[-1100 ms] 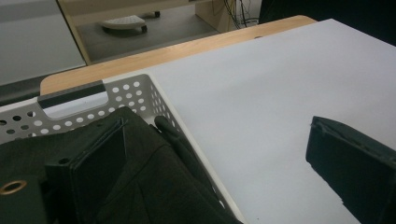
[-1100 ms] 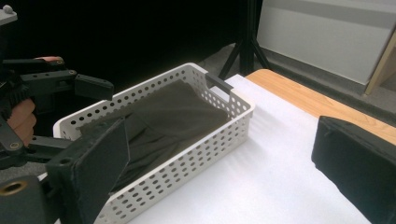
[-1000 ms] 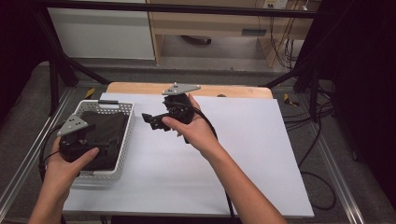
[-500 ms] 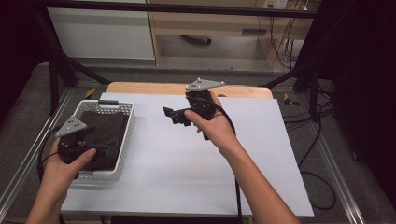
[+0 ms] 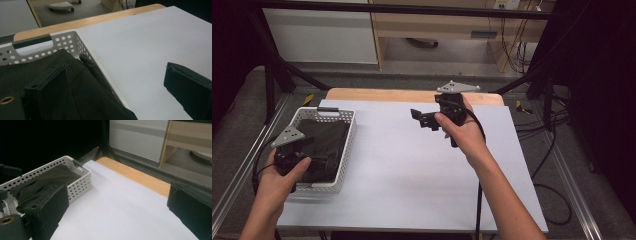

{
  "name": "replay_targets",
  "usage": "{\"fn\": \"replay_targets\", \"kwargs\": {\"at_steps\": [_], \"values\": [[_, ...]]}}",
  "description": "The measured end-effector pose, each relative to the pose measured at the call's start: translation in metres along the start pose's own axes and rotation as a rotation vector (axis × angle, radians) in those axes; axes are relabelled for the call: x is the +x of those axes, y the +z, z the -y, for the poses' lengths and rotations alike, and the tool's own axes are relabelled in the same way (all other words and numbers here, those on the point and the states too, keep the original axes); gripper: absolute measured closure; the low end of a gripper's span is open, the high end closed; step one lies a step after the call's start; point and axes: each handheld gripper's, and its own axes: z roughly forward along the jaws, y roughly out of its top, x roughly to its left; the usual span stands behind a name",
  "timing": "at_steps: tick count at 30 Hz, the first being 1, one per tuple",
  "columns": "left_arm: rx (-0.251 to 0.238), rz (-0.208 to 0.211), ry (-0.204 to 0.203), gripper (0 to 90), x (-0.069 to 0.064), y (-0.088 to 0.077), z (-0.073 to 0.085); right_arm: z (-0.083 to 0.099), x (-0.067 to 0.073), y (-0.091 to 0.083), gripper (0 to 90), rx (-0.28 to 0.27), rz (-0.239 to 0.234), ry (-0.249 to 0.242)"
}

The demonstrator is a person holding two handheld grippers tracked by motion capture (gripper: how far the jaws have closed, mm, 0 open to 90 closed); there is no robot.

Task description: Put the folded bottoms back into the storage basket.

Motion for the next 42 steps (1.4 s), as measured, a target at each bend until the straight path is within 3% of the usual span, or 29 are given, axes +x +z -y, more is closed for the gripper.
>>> {"fn": "replay_targets", "kwargs": {"at_steps": [25, 42], "values": [[0.010, 0.013, -0.006, 4.8, 0.004, 0.002, 0.006, 0.037, -0.043, -0.043, 5.6, -0.010, 0.062, 0.048], [0.018, 0.028, 0.001, 4.7, 0.004, 0.003, 0.008, 0.070, -0.070, -0.071, 8.9, -0.023, 0.102, 0.111]]}}
